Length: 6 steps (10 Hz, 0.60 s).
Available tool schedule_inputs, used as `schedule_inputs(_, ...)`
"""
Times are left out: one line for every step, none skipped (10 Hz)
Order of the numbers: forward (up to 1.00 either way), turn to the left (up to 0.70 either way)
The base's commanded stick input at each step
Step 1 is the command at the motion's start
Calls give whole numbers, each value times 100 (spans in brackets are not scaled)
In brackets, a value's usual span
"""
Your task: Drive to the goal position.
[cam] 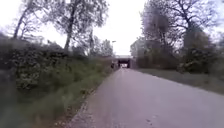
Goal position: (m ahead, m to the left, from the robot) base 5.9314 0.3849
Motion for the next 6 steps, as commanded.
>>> schedule_inputs(100, 0)
schedule_inputs(100, 0)
schedule_inputs(100, 0)
schedule_inputs(100, 0)
schedule_inputs(100, 0)
schedule_inputs(100, 0)
